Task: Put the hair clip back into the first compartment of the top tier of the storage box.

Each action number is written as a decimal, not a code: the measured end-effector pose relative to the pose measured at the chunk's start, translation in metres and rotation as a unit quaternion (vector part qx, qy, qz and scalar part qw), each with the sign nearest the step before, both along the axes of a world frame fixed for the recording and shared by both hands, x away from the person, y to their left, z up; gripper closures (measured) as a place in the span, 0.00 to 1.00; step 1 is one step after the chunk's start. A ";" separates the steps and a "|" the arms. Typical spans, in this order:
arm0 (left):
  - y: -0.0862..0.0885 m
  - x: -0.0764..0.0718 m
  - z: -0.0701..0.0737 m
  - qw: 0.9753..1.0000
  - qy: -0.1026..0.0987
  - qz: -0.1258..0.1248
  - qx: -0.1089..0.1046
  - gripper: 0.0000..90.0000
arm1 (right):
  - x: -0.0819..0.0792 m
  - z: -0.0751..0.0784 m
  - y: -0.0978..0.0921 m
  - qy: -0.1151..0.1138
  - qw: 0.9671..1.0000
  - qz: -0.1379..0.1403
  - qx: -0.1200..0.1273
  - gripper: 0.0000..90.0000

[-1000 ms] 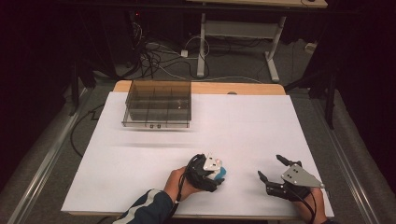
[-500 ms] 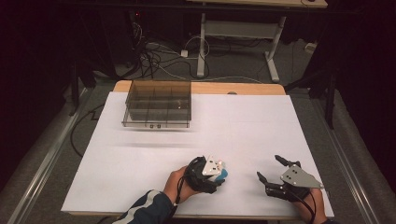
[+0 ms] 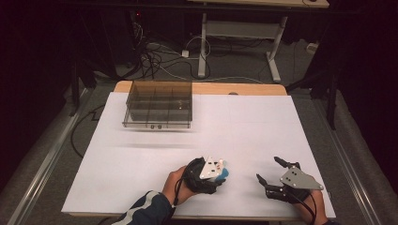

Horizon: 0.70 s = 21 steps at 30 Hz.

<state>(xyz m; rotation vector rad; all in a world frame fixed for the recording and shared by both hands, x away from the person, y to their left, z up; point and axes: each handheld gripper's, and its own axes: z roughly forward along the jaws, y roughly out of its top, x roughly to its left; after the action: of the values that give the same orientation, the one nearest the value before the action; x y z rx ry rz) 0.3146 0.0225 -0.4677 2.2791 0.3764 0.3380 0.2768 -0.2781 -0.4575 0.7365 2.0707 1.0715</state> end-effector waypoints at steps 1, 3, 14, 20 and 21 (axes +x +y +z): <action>0.000 -0.001 0.001 1.000 -0.004 0.000 0.001 0.45 | 0.000 0.000 0.000 0.000 1.000 0.000 0.000 0.22; 0.000 -0.001 0.001 1.000 -0.004 -0.002 0.000 0.45 | 0.000 0.000 0.000 0.000 1.000 0.001 -0.001 0.22; 0.006 0.000 0.005 1.000 -0.016 0.002 -0.002 0.45 | 0.000 0.000 -0.001 -0.003 1.000 -0.005 0.003 0.22; 0.010 0.001 0.008 1.000 -0.019 0.006 -0.004 0.45 | 0.001 0.000 -0.001 -0.002 1.000 -0.008 0.003 0.21; 0.010 0.001 0.008 1.000 -0.020 0.007 -0.006 0.45 | 0.001 0.000 -0.001 -0.003 1.000 -0.008 0.002 0.21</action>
<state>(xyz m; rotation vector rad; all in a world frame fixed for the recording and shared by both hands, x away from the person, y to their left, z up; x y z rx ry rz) 0.3156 0.0328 -0.4600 2.2561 0.3738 0.3877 0.2777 -0.2791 -0.4575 0.7499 2.0556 1.0691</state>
